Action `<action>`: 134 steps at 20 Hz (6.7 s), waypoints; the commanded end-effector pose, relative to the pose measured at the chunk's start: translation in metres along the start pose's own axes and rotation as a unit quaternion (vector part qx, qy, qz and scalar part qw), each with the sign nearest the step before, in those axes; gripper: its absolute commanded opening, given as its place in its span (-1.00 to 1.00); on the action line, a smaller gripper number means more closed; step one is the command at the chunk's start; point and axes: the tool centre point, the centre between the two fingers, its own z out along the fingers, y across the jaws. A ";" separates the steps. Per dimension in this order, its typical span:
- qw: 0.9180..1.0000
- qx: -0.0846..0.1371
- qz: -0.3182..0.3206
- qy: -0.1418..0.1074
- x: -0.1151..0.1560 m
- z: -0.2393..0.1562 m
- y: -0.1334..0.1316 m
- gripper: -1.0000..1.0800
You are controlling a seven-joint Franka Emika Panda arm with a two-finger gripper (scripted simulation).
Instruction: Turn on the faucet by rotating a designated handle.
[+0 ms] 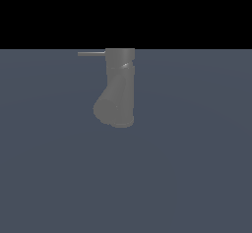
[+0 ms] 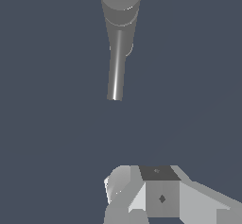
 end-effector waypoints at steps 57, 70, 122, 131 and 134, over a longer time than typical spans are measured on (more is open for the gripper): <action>0.909 0.057 0.411 -0.046 0.210 0.062 -0.056 -1.00; 0.827 0.035 0.560 -0.048 0.279 0.121 -0.086 -1.00; 0.677 -0.005 0.736 -0.002 0.311 0.225 -0.140 -1.00; 0.677 -0.005 0.736 -0.001 0.288 0.224 -0.140 -1.00; 0.677 -0.005 0.736 -0.001 0.281 0.224 -0.141 -1.00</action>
